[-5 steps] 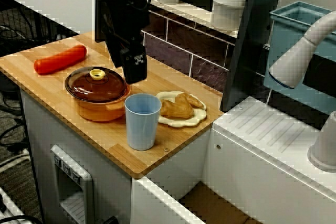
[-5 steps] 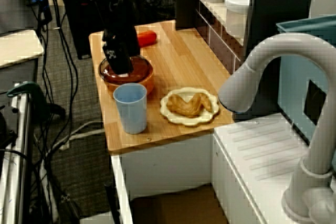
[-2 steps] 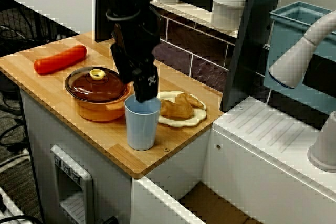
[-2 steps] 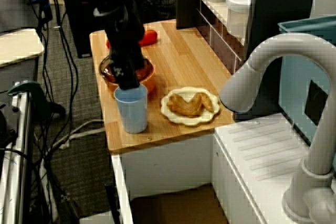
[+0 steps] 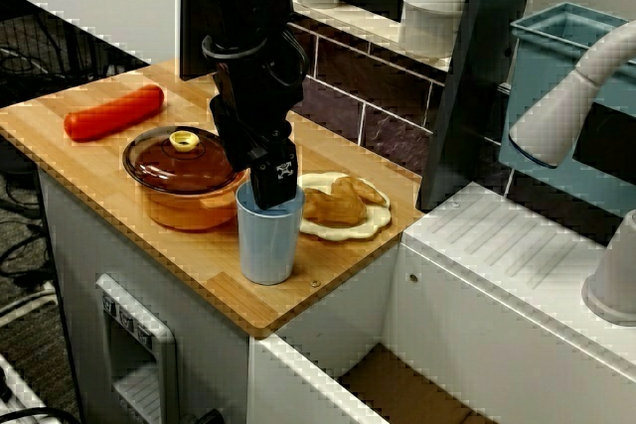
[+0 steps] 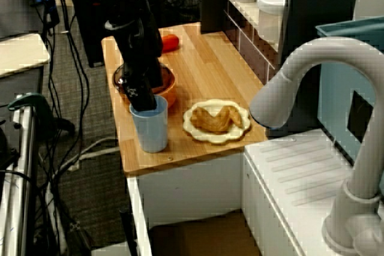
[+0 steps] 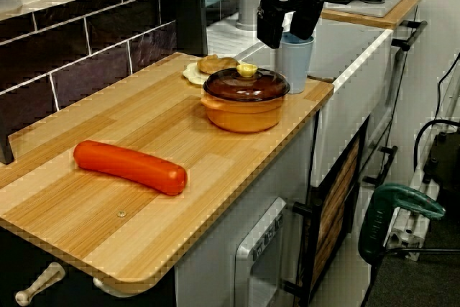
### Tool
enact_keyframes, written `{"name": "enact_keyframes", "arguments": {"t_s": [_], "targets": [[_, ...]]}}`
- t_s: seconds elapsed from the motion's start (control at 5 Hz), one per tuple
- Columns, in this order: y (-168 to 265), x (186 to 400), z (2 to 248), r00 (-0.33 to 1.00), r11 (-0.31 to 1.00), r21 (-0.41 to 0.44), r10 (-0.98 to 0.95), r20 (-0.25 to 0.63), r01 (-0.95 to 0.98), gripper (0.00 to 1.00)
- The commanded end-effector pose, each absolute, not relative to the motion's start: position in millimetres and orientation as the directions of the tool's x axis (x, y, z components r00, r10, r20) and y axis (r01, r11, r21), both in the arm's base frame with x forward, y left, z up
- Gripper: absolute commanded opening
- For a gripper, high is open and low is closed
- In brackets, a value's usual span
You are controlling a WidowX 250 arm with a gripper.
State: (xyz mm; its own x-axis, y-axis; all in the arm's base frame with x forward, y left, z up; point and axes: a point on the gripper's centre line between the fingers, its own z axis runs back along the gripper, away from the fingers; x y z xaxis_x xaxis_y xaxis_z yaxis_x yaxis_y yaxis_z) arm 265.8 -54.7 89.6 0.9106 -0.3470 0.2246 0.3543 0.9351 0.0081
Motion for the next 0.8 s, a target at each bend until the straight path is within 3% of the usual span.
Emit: {"name": "enact_keyframes", "arguments": {"t_s": [0.0, 0.2, 0.4, 0.6], "targets": [[-49.4, 272.8, 85.5, 0.906, 0.929, 0.019, -0.365, 0.215, 0.37, 1.0], [-48.6, 273.1, 76.4, 0.908, 0.929, 0.026, -0.365, 0.206, 0.368, 1.0], [-49.3, 273.0, 70.5, 0.91, 0.93, 0.029, -0.364, 0.199, 0.366, 0.0], [-47.5, 276.0, 70.9, 0.914, 0.932, 0.016, -0.358, 0.191, 0.362, 0.0]]}}
